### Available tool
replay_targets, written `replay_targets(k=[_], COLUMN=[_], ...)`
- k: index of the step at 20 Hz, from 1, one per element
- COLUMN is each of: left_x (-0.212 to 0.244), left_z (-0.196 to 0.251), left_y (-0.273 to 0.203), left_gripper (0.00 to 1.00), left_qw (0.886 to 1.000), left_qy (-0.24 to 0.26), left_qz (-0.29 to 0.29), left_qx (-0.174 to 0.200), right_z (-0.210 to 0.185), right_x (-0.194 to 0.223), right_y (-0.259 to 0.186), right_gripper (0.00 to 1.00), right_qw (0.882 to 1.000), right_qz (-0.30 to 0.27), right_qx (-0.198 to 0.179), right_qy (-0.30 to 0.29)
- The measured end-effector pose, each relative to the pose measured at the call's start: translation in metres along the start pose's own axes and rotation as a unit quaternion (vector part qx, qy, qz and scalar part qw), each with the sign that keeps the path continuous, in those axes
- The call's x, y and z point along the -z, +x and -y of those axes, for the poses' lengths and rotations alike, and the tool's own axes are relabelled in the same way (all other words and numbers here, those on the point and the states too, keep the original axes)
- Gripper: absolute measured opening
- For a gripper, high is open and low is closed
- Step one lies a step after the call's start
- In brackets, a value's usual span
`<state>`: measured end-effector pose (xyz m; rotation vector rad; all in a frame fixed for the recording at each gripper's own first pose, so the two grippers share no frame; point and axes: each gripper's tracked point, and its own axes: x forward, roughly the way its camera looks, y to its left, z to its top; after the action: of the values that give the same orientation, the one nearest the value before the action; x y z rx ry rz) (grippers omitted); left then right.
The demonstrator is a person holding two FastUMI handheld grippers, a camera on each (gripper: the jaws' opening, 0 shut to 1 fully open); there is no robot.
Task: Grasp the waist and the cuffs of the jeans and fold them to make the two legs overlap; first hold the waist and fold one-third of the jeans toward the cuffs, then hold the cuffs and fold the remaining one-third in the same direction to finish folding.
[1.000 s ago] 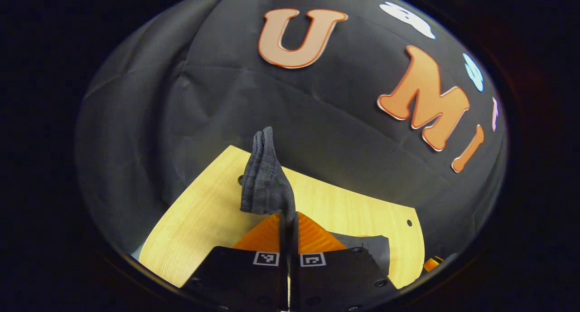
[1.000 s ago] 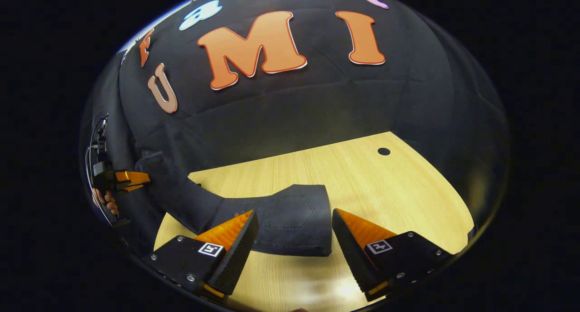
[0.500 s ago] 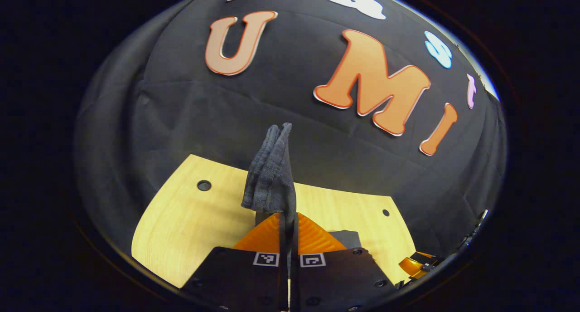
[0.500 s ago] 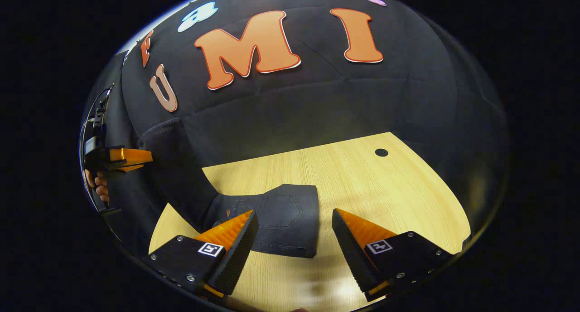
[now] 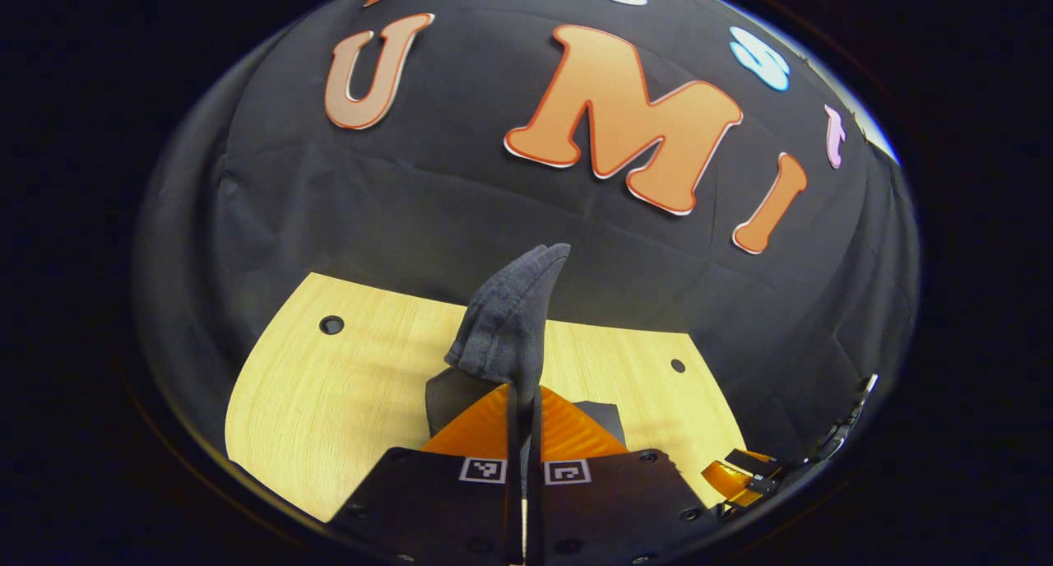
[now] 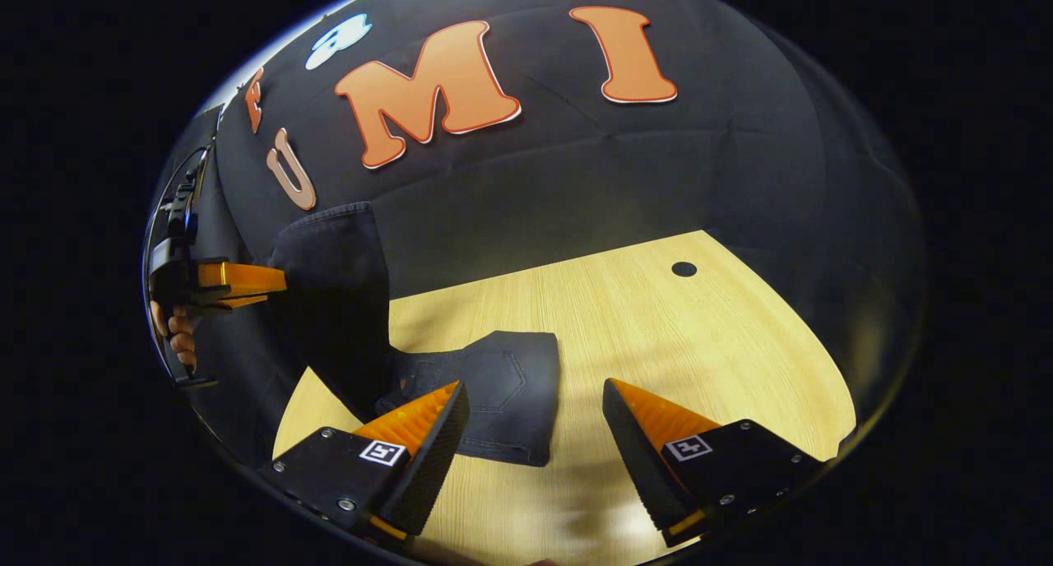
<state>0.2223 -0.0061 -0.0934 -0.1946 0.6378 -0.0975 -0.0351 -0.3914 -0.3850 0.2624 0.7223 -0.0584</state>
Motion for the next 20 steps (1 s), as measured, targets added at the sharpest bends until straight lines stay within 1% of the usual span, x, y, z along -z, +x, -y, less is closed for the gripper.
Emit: replay_targets(k=[3,4,6,7,10,13,16,20], left_x=[0.011,0.015,0.024,0.029,0.045,0.069,0.099,0.146], left_z=[0.023,0.028,0.042,0.048,0.072,0.096,0.117,0.139], left_y=[0.006,0.008,0.012,0.015,0.022,0.035,0.051,0.071], left_gripper=[0.02,0.01,0.02,0.01,0.02,0.02,0.02,0.02], left_qw=[1.0,1.0,0.999,0.998,0.995,0.987,0.975,0.961], left_qy=[0.018,0.024,0.042,0.056,0.101,0.157,0.213,0.262], left_qz=[-0.014,-0.015,-0.019,-0.02,-0.027,-0.037,-0.05,-0.079], left_qx=[-0.001,-0.001,-0.003,-0.003,0.0,0.009,0.024,0.04], right_z=[0.009,0.013,0.021,0.025,0.033,0.04,0.047,0.053], right_x=[0.003,0.003,0.005,0.007,0.013,0.019,0.026,0.033], right_y=[0.0,0.0,0.001,0.001,0.002,0.002,0.003,0.005], right_gripper=[0.99,0.99,0.99,0.99,0.99,0.99,0.99,0.99], right_qw=[1.0,1.0,1.0,1.0,1.0,1.0,0.999,0.999], right_qz=[0.0,0.0,-0.002,-0.004,-0.01,-0.018,-0.027,-0.04], right_qx=[-0.007,-0.007,-0.01,-0.01,-0.015,-0.016,-0.015,-0.013], right_qy=[0.004,0.006,0.011,0.013,0.014,0.013,0.009,0.01])
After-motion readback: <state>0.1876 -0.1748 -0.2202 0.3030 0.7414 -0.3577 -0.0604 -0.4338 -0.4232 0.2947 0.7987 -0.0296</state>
